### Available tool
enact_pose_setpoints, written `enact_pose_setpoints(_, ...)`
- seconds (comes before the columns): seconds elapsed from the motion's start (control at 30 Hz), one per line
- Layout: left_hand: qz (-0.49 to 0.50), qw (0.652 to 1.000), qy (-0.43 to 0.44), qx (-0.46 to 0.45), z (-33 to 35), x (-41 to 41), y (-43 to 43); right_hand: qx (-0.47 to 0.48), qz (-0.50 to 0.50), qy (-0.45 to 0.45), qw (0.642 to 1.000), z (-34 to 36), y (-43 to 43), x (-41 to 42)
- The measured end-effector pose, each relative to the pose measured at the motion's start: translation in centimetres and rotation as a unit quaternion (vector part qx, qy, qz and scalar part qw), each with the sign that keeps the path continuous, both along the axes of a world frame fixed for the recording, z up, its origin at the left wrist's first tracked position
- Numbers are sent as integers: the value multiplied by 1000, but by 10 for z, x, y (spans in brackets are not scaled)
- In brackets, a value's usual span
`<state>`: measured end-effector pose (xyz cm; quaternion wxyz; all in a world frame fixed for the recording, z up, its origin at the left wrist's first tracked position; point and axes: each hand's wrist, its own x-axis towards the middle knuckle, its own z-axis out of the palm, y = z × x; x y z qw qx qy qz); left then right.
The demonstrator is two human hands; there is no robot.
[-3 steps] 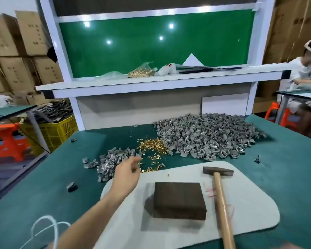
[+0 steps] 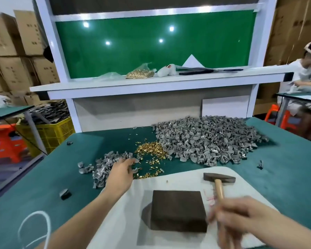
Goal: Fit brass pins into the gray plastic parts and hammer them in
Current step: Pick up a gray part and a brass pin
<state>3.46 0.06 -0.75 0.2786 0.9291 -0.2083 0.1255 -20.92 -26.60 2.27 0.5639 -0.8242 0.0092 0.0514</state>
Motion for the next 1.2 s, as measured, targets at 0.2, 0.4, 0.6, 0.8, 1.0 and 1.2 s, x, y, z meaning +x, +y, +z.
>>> enact_pose_setpoints(0.2, -30, 977, -19, 211, -13, 33, -6, -169, -138, 1, 976, 3, 38, 156)
enact_pose_setpoints(0.4, -1, 980, -55, 190, -17, 30, -10, -327, -107, -26, 939, -26, 88, 237)
enact_pose_setpoints(0.6, 23, 975, -64, -211, -13, 0, -25, -442, -130, -79, 884, -36, 103, 251)
enact_pose_setpoints(0.8, 5, 887, 109, -448, -18, -46, -40, -561, -36, -145, 814, -36, 111, 254)
enact_pose_setpoints(1.0, -84, 886, 139, -435, -17, -63, -34, -240, -189, -204, 930, -21, 95, 236)
enact_pose_setpoints(1.2, -143, 891, 153, -403, -11, -79, -42, -89, -243, -250, 933, -6, 70, 160)
